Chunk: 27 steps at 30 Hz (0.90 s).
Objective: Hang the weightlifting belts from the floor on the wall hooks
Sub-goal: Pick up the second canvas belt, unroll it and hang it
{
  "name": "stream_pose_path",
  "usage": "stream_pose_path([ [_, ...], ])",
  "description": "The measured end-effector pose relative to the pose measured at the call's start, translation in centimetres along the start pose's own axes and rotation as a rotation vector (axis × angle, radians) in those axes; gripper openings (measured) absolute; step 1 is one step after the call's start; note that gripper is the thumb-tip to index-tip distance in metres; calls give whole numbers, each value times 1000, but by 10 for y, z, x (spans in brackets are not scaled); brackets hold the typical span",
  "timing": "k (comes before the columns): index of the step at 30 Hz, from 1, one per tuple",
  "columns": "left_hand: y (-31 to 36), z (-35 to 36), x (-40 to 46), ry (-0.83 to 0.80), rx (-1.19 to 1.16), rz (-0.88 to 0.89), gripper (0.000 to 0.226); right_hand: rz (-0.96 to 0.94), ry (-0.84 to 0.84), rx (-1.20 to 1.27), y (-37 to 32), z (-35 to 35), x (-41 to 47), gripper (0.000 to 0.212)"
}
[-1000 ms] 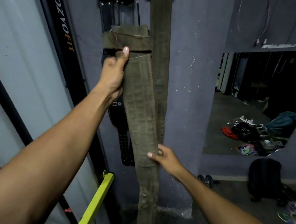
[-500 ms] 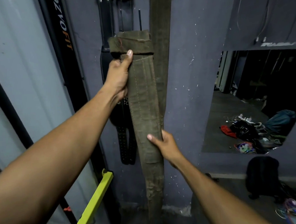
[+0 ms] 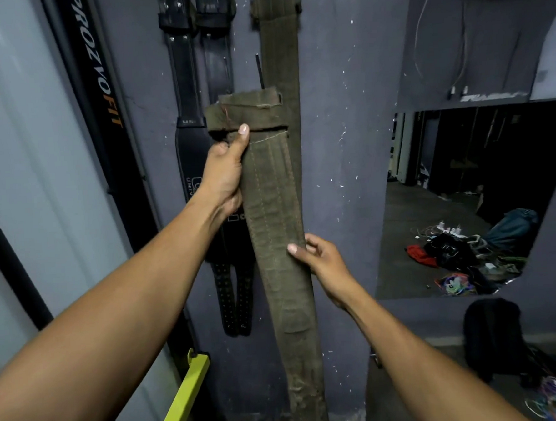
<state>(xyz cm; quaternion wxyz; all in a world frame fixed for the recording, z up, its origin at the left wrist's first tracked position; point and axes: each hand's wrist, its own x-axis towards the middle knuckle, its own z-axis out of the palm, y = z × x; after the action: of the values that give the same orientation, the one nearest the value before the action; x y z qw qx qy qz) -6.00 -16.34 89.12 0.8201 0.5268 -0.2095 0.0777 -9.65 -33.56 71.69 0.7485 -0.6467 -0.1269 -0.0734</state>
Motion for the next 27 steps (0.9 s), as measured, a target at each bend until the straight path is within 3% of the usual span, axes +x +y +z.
stream_pose_path([
  [3,-13,3,-7,-39,59,-37,38,-131,39,-21,-62,9,23,13],
  [6,-25,3,-14,-103,121,-65,45,-184,102,-13,-113,14,35,32],
  [10,-30,2,-20,-167,97,-76,43,-121,144,-66,-138,16,45,58],
  [13,-33,1,-27,-214,60,-98,42,-130,191,-110,-148,17,51,65],
  [23,-33,-12,-40,-251,4,-216,34,-240,320,-37,-151,50,56,50],
  [27,-36,-10,-42,-289,-25,-254,34,-388,375,-96,-149,50,56,25],
])
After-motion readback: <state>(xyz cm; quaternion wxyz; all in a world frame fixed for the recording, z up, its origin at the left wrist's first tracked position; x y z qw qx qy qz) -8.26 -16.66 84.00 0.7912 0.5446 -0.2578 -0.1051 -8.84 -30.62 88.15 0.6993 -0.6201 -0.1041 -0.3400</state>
